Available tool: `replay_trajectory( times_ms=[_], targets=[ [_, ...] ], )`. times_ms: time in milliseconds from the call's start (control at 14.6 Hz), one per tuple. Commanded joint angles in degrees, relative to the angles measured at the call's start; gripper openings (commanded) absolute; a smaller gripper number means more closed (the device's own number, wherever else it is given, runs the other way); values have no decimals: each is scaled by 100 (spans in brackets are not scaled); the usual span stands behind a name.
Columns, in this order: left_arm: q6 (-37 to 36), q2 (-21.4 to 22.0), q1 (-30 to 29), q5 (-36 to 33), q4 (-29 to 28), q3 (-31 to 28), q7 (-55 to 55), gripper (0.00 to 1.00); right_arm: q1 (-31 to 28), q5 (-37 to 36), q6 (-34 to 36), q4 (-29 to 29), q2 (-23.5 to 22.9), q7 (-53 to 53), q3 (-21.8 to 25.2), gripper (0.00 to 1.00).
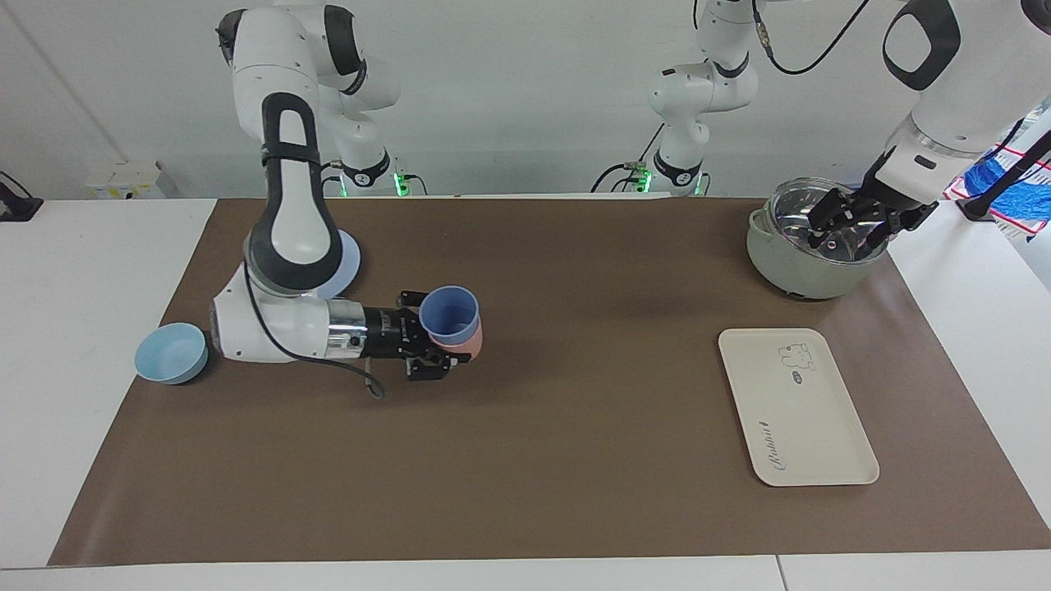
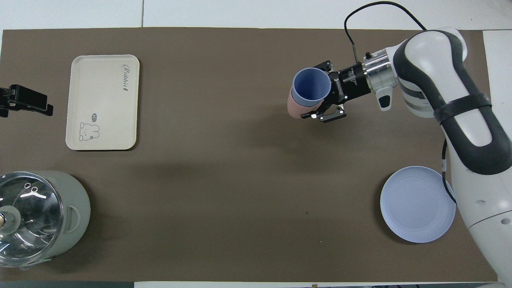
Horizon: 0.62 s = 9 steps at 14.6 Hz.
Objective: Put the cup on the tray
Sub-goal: 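Carry the cups with the right gripper toward the left gripper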
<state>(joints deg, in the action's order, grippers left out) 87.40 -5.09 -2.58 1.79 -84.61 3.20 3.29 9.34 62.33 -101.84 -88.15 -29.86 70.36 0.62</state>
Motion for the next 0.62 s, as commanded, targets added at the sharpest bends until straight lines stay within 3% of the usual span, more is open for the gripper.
replay_trajectory(
  times_ms=[0, 342, 548],
  targets=[
    [75, 140, 12, -65, -179, -21, -13, 100, 672, 315, -1027, -545, 533, 608, 35, 0],
    [119, 131, 64, -56, -152, -30, -66, 100, 1587, 500, -2207, -554, 613, 1523, 35, 0],
    [268, 149, 300, 93, -161, 172, -1439, 100, 1859, 640, -2576, -572, 604, 1683, 35, 0]
  ],
)
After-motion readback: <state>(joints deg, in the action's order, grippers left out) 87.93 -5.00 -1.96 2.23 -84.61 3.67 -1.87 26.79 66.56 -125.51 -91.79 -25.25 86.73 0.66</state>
